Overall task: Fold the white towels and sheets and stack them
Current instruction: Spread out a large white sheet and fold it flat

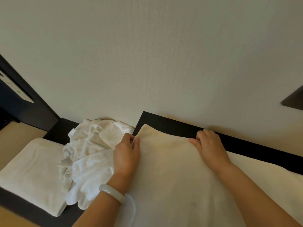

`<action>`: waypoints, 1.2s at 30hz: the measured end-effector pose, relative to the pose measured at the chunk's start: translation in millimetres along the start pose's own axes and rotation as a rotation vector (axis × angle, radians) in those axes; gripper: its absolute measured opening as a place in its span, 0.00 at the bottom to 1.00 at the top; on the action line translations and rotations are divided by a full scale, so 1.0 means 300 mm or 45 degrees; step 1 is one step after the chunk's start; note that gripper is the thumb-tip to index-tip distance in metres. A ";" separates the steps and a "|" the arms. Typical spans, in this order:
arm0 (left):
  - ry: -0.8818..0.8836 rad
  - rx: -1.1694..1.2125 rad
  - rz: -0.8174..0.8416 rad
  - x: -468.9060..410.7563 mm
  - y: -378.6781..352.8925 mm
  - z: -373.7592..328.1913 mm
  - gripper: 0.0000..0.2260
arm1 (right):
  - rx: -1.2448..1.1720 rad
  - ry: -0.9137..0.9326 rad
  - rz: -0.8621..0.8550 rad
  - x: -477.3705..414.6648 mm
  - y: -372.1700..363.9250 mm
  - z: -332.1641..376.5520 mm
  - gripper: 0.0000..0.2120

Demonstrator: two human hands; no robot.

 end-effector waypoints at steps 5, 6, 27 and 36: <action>-0.009 -0.015 0.006 0.004 -0.004 -0.007 0.06 | -0.170 0.138 -0.228 0.020 0.088 0.259 0.16; -0.019 -0.014 0.017 0.006 -0.002 -0.009 0.06 | -0.306 0.264 -0.206 0.028 0.086 0.344 0.19; 0.395 0.154 0.288 0.296 0.305 0.231 0.10 | 0.175 0.238 0.246 0.031 -0.103 0.632 0.45; 0.512 0.100 0.476 0.454 0.401 0.337 0.16 | 0.172 0.232 0.092 0.027 -0.109 0.621 0.44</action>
Point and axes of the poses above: each hand's wrist, its own x-axis away from the middle knuckle, its own y-axis out of the back of the hand, z = x × y, the point moved 6 cm from there along -x, towards the middle knuckle, and after that the axes turned 13 degrees about x, right-handed, at the moved point
